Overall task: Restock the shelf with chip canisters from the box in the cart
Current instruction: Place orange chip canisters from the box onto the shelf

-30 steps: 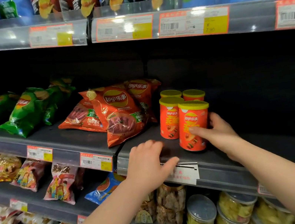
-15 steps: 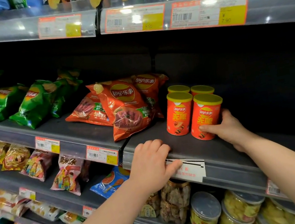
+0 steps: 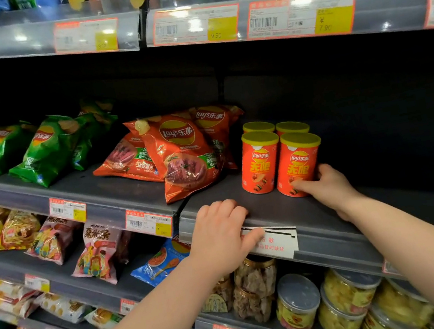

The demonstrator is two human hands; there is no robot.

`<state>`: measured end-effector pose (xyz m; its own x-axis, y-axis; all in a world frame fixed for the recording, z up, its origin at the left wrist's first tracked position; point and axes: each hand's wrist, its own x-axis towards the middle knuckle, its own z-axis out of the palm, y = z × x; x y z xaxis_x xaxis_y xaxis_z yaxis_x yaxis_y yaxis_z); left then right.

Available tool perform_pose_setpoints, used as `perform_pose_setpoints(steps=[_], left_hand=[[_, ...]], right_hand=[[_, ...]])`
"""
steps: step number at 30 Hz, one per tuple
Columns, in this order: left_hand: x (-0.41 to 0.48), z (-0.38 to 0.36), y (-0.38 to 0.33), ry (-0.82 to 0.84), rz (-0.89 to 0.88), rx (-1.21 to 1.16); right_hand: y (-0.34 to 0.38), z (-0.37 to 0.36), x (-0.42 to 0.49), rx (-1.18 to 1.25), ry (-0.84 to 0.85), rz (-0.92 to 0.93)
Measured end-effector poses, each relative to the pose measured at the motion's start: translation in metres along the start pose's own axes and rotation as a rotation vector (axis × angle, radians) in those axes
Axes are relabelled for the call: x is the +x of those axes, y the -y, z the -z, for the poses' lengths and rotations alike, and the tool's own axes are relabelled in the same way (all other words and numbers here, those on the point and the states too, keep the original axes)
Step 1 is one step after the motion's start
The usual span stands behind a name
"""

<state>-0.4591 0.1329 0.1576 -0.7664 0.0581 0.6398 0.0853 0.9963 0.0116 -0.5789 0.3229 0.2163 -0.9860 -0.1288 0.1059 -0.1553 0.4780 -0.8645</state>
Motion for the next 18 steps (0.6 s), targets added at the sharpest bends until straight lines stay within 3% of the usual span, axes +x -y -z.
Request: perform_pose_setpoints(steps=[5,9,12,18], left_hand=[[-0.002,0.002,0.002,0.024,-0.026,0.012],[-0.004,0.006,0.003,0.060,-0.037,-0.014],[-0.010,0.012,0.003,0.099,-0.057,-0.036],[-0.037,0.021,0.010,0.121,-0.012,-0.081]], right_hand=[[0.009,0.005,-0.012,-0.205,-0.058,-0.094],[0.022,0.010,-0.036,-0.508,0.024,-0.080],[0.026,0.003,-0.057,-0.620,0.041,0.090],[0.033,-0.031,-0.097,-0.829,0.032,0.618]])
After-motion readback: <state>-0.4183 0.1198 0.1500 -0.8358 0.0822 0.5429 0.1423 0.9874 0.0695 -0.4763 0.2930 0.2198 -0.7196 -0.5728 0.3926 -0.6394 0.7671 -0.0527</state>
